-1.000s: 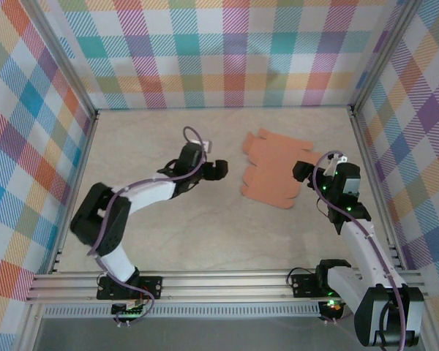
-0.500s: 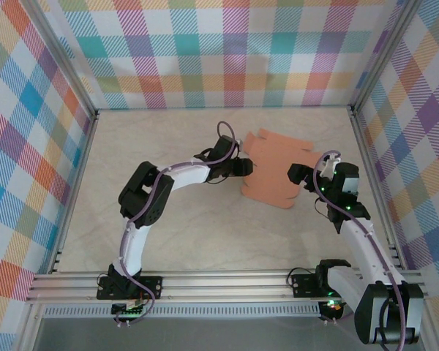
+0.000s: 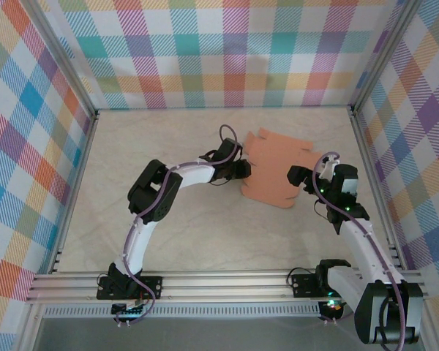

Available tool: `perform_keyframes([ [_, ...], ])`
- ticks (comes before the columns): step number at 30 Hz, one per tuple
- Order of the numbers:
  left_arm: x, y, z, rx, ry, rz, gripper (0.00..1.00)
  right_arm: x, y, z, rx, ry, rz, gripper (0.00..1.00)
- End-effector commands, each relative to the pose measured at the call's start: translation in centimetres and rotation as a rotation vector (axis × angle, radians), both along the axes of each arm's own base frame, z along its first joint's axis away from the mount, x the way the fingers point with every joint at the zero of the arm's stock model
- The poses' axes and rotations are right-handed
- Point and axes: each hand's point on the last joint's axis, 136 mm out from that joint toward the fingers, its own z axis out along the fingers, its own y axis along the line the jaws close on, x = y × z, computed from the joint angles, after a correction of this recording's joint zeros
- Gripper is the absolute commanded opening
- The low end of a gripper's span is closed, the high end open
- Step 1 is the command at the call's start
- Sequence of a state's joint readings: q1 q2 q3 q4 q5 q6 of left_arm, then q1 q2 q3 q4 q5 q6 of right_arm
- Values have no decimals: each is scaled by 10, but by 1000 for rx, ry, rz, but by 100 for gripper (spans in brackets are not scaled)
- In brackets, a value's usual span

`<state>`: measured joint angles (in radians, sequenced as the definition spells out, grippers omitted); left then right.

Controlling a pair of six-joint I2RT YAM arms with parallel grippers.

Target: Fold the paper box

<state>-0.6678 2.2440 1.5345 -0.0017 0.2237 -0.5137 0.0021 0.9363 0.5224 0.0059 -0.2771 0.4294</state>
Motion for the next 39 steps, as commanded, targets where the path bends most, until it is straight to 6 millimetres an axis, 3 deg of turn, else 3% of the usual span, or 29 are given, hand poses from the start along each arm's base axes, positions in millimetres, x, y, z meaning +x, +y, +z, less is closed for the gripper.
perform_keyframes([
  [1,-5,-13,3,-28,3,-22,6,-1,0,-4,-13,0,2,100],
  [3,-8,-12,5,-28,-1,-32,0,-1,-1,-5,-15,3,-1,100],
  [15,-20,20,21,64,-72,-136,0,3,2,-4,12,16,7,100],
  [27,-42,91,39,71,-34,-269,0,8,5,-10,39,54,8,100],
  [31,-61,119,40,106,33,-334,0,11,10,-12,63,64,35,100],
  [34,-63,134,37,160,57,-314,0,14,12,-17,68,68,42,100],
  [35,-60,137,35,173,53,-295,1,16,12,-19,65,69,45,100],
  [39,-42,137,44,159,-17,-192,26,26,14,-22,31,62,80,100],
])
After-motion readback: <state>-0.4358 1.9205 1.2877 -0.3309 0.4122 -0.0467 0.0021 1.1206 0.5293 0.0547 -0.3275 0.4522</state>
